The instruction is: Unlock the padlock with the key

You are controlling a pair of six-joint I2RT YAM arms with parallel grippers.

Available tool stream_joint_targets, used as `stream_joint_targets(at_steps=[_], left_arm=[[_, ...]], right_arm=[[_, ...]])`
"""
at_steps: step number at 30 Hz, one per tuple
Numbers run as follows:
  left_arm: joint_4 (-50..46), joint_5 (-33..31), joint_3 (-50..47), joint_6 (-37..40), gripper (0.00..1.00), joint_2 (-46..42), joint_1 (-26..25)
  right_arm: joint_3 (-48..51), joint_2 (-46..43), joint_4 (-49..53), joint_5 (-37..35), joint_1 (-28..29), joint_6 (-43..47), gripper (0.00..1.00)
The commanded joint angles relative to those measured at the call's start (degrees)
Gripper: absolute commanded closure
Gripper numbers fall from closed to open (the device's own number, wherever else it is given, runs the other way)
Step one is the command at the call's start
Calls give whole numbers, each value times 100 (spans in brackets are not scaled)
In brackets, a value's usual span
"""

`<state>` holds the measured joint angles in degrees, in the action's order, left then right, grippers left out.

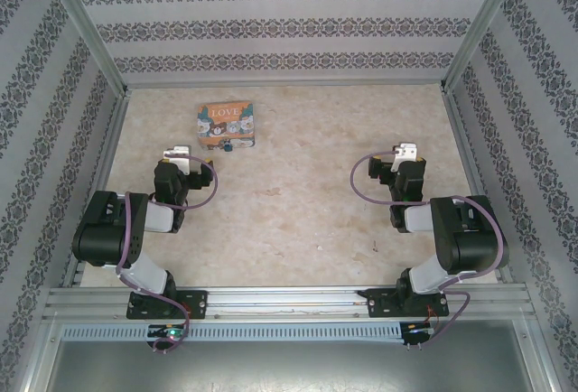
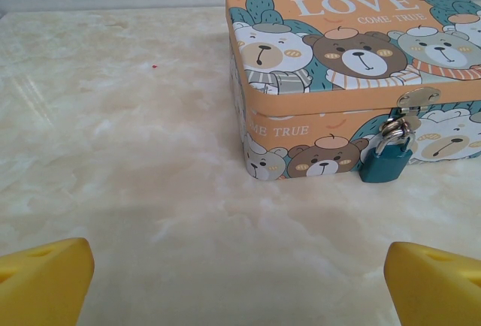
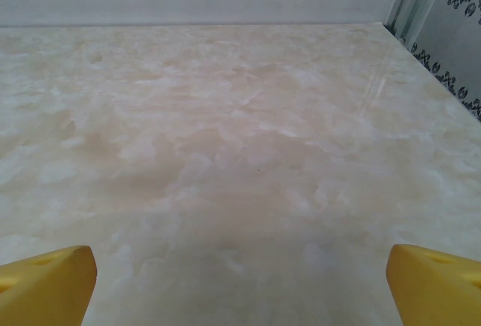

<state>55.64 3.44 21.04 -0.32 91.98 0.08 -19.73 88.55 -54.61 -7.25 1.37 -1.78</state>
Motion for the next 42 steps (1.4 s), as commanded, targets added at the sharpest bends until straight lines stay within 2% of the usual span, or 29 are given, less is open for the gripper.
stream_joint_targets(at_steps=[1, 20, 24, 27, 30, 34, 38, 42], left_arm=[[-94, -1, 102, 76, 1, -55, 45], [-61, -261, 94, -30, 1, -66, 54], [28, -315, 46, -77, 1, -66, 69], [98, -444, -106, -128, 1, -327, 73], [-764, -573, 76, -155, 1, -951, 71], [-2157, -847, 633, -375, 1, -1737, 71], [-3776, -1088, 1601, -830, 1, -2073, 89], [-5050, -965, 2571, -1426, 1, -1814, 208]], right_arm=[[39, -66, -129, -97, 38, -103, 2], [35, -71, -138, -110, 57, -87, 2], [34, -112, -224, -304, 48, -173, 2], [80, -365, -133, -163, 48, -126, 1], [34, -758, 346, -77, 48, -70, 2], [-450, -1473, 1666, 87, 65, -55, 2], [-1156, -2001, 2954, 631, 74, -762, 1], [-1855, -1885, 3607, 1234, 338, -1885, 2]])
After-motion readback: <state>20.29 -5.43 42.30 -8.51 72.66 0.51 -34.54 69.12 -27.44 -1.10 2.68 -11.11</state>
